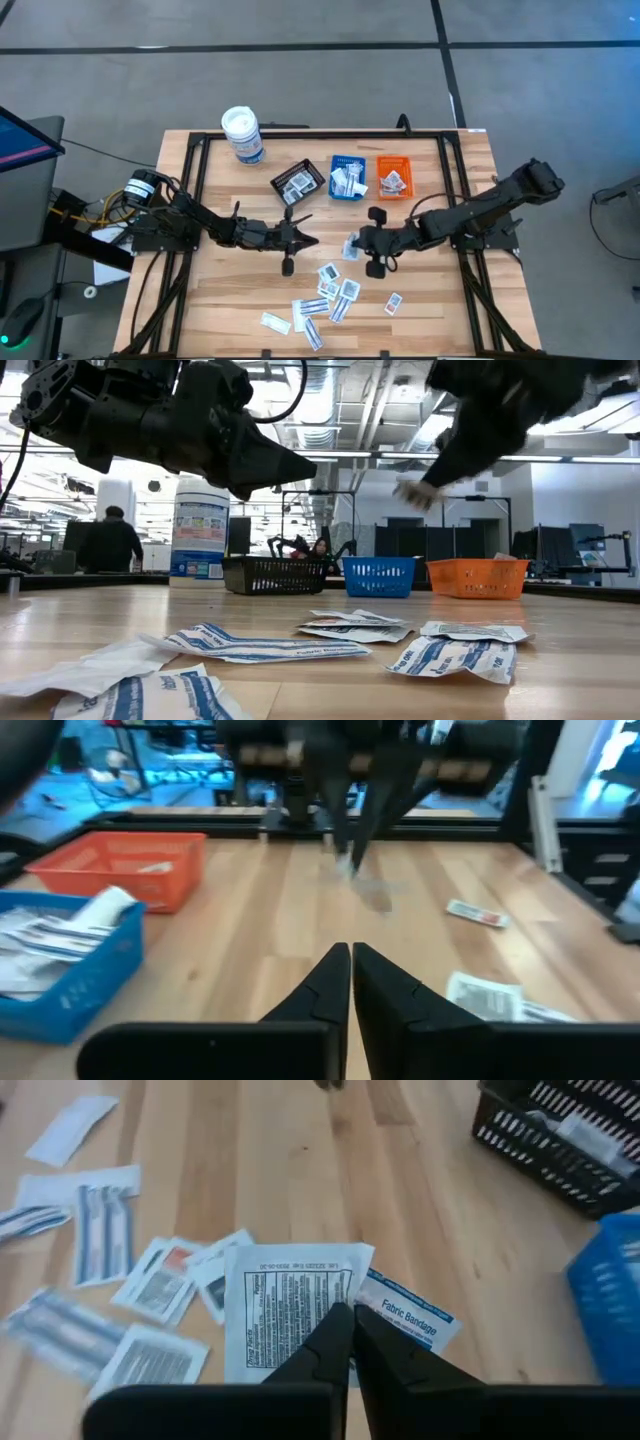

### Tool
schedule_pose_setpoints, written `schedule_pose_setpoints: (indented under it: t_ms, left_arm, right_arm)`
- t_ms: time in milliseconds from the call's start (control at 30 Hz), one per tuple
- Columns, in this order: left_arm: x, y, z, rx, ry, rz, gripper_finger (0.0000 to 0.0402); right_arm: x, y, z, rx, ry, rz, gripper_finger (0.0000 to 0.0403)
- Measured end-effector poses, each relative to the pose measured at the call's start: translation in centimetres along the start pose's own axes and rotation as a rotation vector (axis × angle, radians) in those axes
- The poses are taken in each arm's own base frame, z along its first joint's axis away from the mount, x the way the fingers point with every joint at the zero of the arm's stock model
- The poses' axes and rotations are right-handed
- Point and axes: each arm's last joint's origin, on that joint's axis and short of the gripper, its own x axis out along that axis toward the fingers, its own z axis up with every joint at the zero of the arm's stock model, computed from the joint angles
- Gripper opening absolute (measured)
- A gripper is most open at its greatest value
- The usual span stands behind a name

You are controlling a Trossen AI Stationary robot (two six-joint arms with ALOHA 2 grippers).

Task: Pick & Place First Aid Supplies
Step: Put the black towelette pack into the black bin

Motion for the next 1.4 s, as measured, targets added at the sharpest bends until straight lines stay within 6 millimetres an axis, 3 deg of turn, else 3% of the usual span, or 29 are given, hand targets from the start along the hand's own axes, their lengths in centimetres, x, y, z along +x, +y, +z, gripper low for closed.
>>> schedule_pose_setpoints:
  t_ms: [167,367,733,1033,1400]
  left_arm:
    - [0.0,-0.1,0.0,-0.081,0.002,-0.023,0.0042]
    - [0.1,-0.2,-0.5,-0.184,0.029,-0.023,0.0066]
    - [1.2,-1.9,-4.8,-0.285,0.182,-0.042,0.0063]
    - [2.8,-2.7,-7.3,-0.241,0.250,-0.045,0.0053]
    - [3.3,-3.0,-5.8,-0.228,0.199,-0.114,0.0046]
  right_arm:
    - [3.3,0.4,-2.1,0.033,-0.038,0.114,0.0007]
    - [6.2,1.1,-3.2,0.034,-0.035,0.124,0.0009]
    - [10.3,1.1,-3.8,0.054,-0.025,0.097,0.0009]
    - [10.9,1.7,-3.2,0.054,-0.015,0.173,0.0009]
    - [10.9,1.5,-3.1,0.084,-0.011,0.178,0.0008]
